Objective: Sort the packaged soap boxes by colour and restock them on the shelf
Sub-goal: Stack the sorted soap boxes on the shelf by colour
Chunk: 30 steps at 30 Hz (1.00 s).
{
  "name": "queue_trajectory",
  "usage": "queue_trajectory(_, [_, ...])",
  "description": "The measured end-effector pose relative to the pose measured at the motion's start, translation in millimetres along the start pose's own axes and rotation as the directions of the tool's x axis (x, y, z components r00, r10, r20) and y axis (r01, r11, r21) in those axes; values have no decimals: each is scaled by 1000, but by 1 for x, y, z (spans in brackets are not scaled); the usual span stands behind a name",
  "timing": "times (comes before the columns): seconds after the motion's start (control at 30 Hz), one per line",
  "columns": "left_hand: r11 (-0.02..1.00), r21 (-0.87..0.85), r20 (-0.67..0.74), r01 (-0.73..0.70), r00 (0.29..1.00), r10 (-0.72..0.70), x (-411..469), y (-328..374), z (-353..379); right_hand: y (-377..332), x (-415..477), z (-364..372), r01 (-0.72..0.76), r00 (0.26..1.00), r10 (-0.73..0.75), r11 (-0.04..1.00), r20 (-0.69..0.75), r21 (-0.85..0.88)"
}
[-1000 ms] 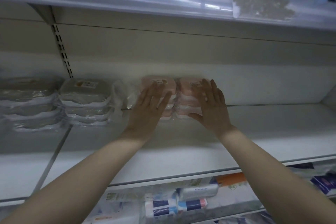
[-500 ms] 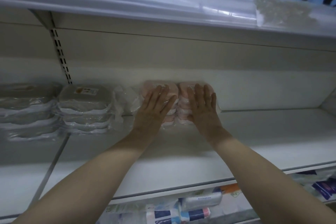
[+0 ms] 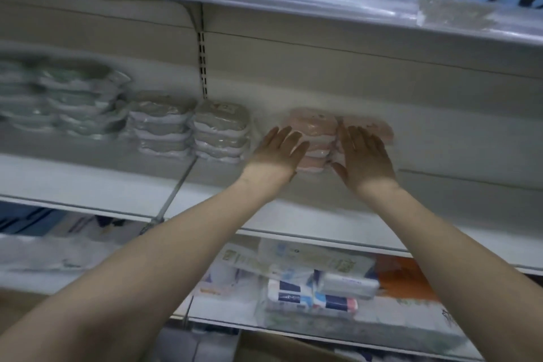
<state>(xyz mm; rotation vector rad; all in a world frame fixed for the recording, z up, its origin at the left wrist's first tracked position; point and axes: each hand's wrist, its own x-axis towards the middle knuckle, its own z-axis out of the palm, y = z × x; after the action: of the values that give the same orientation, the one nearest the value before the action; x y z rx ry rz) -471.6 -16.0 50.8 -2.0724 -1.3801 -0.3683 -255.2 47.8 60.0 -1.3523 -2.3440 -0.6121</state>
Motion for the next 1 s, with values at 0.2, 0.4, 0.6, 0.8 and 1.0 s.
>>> queue_trajectory(0.2, [999,-18,-50,45,998,-46,-57,-37,-41,-64,-9,-28,93,993,-94,996,-68,-17])
queue_trajectory(0.4, [999,18,-43,42,998,-42,-136,-112,-62,-156,-5,-44,115,987,-115,993,-113,-10])
queue_trajectory(0.6, [991,33,31,131,991,-132,-196,-196,-68,-228,6,-42,49,993,-45,998,-106,34])
queue_trajectory(0.8, [972,10,78,234,969,-234,-201,-240,-49,-245,21,-26,-56,998,57,997,-31,48])
queue_trajectory(1.0, [926,-32,173,376,915,-366,-173,-262,-15,-231,72,-3,-158,982,143,980,125,123])
